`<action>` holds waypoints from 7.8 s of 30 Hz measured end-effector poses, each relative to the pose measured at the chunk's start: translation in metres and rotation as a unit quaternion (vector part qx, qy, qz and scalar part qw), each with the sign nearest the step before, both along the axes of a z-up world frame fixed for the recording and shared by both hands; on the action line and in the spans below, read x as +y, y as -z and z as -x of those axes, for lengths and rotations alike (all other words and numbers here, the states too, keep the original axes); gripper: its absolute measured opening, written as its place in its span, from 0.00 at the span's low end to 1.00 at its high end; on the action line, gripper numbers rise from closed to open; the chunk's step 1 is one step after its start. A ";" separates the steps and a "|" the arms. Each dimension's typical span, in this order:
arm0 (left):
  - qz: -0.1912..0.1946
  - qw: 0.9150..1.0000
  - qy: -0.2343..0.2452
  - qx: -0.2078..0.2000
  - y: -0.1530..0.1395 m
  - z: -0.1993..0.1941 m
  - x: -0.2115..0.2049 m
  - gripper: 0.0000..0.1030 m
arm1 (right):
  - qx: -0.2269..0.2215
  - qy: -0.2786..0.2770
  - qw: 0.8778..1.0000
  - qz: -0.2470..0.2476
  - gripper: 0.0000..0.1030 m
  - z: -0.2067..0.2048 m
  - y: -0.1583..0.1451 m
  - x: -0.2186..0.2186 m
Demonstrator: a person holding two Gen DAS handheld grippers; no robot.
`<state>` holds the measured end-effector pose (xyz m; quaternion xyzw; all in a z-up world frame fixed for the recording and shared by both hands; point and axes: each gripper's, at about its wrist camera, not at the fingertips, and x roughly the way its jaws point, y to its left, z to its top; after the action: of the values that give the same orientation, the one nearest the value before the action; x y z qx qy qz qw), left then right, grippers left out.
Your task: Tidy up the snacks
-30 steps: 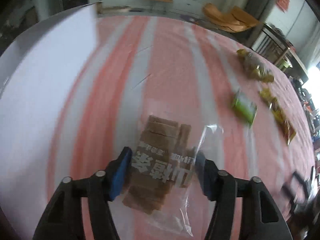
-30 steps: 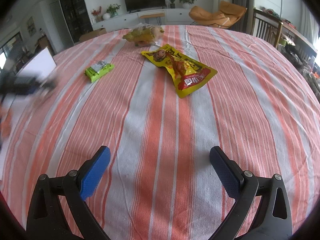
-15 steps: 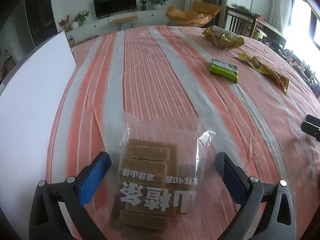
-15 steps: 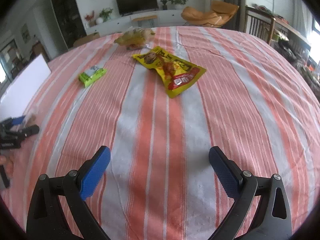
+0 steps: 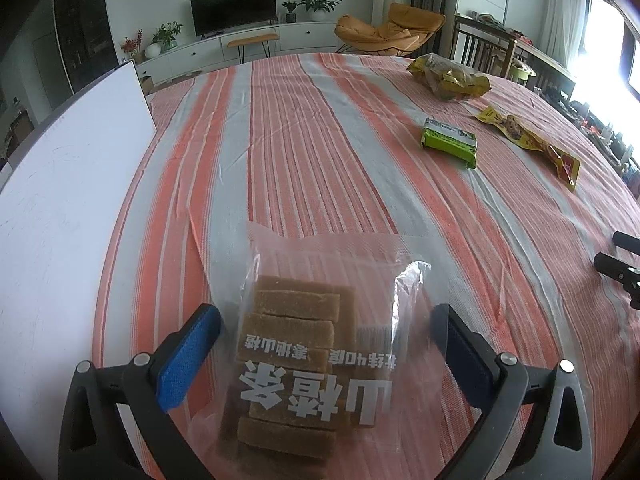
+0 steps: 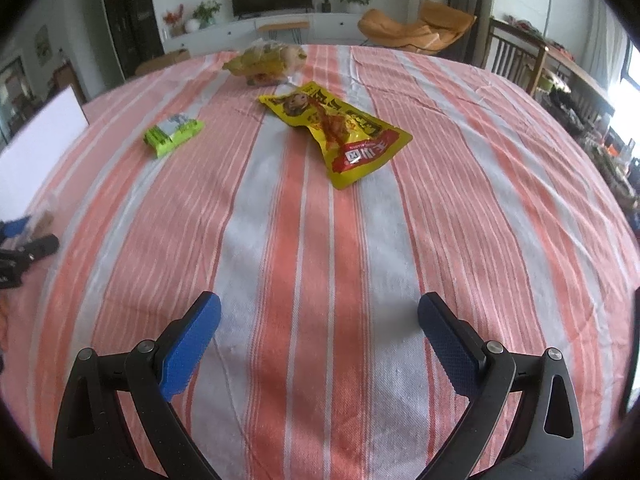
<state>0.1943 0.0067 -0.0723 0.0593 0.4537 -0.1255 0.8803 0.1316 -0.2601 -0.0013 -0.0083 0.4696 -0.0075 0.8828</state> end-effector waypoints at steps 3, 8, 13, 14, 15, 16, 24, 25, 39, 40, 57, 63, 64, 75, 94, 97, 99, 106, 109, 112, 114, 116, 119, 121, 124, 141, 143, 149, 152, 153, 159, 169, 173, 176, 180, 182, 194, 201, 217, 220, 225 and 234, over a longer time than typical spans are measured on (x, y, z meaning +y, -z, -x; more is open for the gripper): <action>0.000 1.000 0.000 0.000 0.000 0.000 0.000 1.00 | 0.000 0.002 1.000 -0.002 0.97 0.000 0.000 -0.001; 0.000 1.000 0.000 0.000 0.000 0.000 0.001 1.00 | 0.000 0.002 1.000 -0.002 0.97 0.000 0.000 -0.001; 0.000 1.000 0.000 0.000 0.000 0.001 0.001 1.00 | 0.000 0.002 1.000 -0.002 0.97 0.000 0.000 -0.001; 0.000 1.000 0.000 0.000 0.000 0.001 0.001 1.00 | 0.000 0.002 1.000 -0.002 0.97 0.000 0.000 -0.001; 0.000 1.000 0.000 0.000 0.000 0.000 0.001 1.00 | 0.000 0.002 1.000 -0.002 0.97 0.000 0.000 -0.001; 0.000 1.000 0.000 0.000 0.000 0.001 0.001 1.00 | 0.000 0.002 1.000 -0.002 0.97 0.000 0.000 -0.001; 0.000 1.000 0.000 0.000 0.000 0.001 0.001 1.00 | 0.000 0.002 1.000 -0.002 0.98 0.000 0.000 -0.001; 0.000 1.000 0.000 0.000 0.000 0.001 0.001 1.00 | 0.000 0.002 1.000 -0.002 0.98 0.000 0.000 -0.001; 0.000 1.000 0.000 0.000 0.000 0.001 0.001 1.00 | 0.000 0.003 1.000 -0.002 0.98 0.000 0.000 -0.001; 0.000 1.000 0.000 0.000 0.000 0.001 0.001 1.00 | 0.000 0.003 1.000 -0.002 0.98 0.000 0.000 -0.001; 0.001 1.000 0.000 0.000 0.001 0.000 0.001 1.00 | 0.000 0.003 1.000 -0.002 0.98 0.000 -0.001 -0.001; 0.002 1.000 -0.006 0.001 -0.001 0.001 0.003 1.00 | 0.008 0.017 1.000 0.002 1.00 -0.006 0.001 0.002; 0.002 1.000 -0.006 0.001 -0.001 0.001 0.002 1.00 | 0.009 0.025 1.000 0.002 1.00 -0.008 0.001 0.002; 0.002 1.000 -0.013 0.000 -0.001 0.003 0.004 1.00 | -0.003 0.029 1.000 0.005 1.00 -0.047 0.003 0.023; 0.002 1.000 -0.013 0.000 -0.001 0.003 0.004 1.00 | -0.003 0.029 1.000 0.002 1.00 -0.044 0.003 0.023; 0.002 1.000 -0.013 0.000 -0.001 0.003 0.004 1.00 | -0.003 0.030 1.000 0.002 1.00 -0.044 0.003 0.023; 0.002 1.000 -0.013 0.001 -0.001 0.003 0.004 1.00 | -0.003 0.030 1.000 0.002 1.00 -0.044 0.003 0.023; 0.002 1.000 -0.013 0.001 -0.001 0.003 0.004 1.00 | -0.003 0.030 1.000 0.002 1.00 -0.044 0.003 0.023; 0.002 1.000 -0.013 0.001 -0.001 0.003 0.004 1.00 | -0.003 0.030 1.000 0.002 1.00 -0.044 0.003 0.023; 0.002 1.000 -0.013 0.001 -0.001 0.003 0.004 1.00 | -0.003 0.030 1.000 0.002 1.00 -0.044 0.003 0.023; 0.002 1.000 -0.013 0.001 -0.001 0.003 0.004 1.00 | -0.003 0.030 1.000 0.002 1.00 -0.044 0.004 0.023; 0.002 1.000 -0.013 0.001 -0.001 0.003 0.004 1.00 | -0.003 0.030 1.000 0.002 1.00 -0.044 0.004 0.023; 0.002 1.000 -0.013 0.001 -0.001 0.003 0.004 1.00 | -0.003 0.030 1.000 0.002 1.00 -0.044 0.004 0.023; 0.002 1.000 -0.013 0.001 -0.001 0.003 0.004 1.00 | -0.003 0.030 1.000 0.002 1.00 -0.044 0.004 0.023; 0.002 1.000 -0.013 0.001 -0.001 0.003 0.004 1.00 | -0.003 0.030 1.000 0.002 1.00 -0.044 0.004 0.023; 0.002 1.000 -0.013 0.001 -0.001 0.003 0.004 1.00 | -0.003 0.030 1.000 0.002 1.00 -0.045 0.004 0.023; 0.002 1.000 -0.013 0.001 -0.001 0.003 0.004 1.00 | -0.003 0.030 1.000 0.002 1.00 -0.045 0.004 0.023; 0.002 1.000 -0.013 0.001 -0.001 0.003 0.004 1.00 | -0.003 0.030 1.000 0.002 1.00 -0.045 0.004 0.023; 0.002 1.000 -0.013 0.001 -0.001 0.003 0.004 1.00 | -0.003 0.030 1.000 0.002 1.00 -0.045 0.004 0.023; 0.002 1.000 -0.013 0.001 -0.001 0.003 0.004 1.00 | -0.003 0.030 1.000 0.002 1.00 -0.045 0.004 0.023; 0.002 1.000 -0.013 0.001 -0.001 0.003 0.004 1.00 | -0.003 0.030 1.000 0.002 1.00 -0.045 0.004 0.022; 0.002 1.000 -0.013 0.001 -0.001 0.003 0.004 1.00 | -0.003 0.030 1.000 0.002 1.00 -0.044 0.004 0.023; 0.002 1.000 -0.013 0.001 -0.001 0.003 0.004 1.00 | -0.003 0.030 1.000 0.002 1.00 -0.045 0.004 0.022; 0.002 1.000 -0.013 0.001 -0.001 0.003 0.004 1.00 | -0.003 0.030 1.000 0.002 1.00 -0.045 0.004 0.022; 0.002 1.000 -0.013 0.001 -0.001 0.003 0.004 1.00 | -0.003 0.030 1.000 0.002 1.00 -0.045 0.004 0.022; 0.002 1.000 -0.013 0.001 -0.001 0.003 0.004 1.00 | -0.003 0.030 1.000 0.002 1.00 -0.045 0.004 0.022; 0.002 1.000 -0.013 0.001 0.000 0.003 0.004 1.00 | -0.003 0.030 1.000 0.002 1.00 -0.045 0.004 0.022; 0.002 1.000 -0.013 0.001 0.000 0.003 0.004 1.00 | -0.003 0.030 1.000 0.002 1.00 -0.045 0.004 0.022; 0.002 1.000 -0.013 0.001 0.000 0.003 0.003 1.00 | -0.003 0.030 1.000 0.002 1.00 -0.045 0.004 0.022; 0.002 1.000 -0.013 0.002 0.000 0.003 0.003 1.00 | -0.003 0.030 1.000 0.002 1.00 -0.045 0.004 0.022; 0.002 1.000 -0.013 0.001 0.000 0.003 0.003 1.00 | -0.003 0.030 1.000 0.002 1.00 -0.045 0.004 0.022; 0.002 1.000 -0.013 0.002 0.000 0.003 0.003 1.00 | -0.003 0.030 1.000 0.003 1.00 -0.045 0.004 0.022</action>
<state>0.1918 0.0100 -0.0718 0.0513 0.4556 -0.1149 0.8813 0.1769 -0.2381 -0.0053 0.0035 0.4673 -0.0356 0.8834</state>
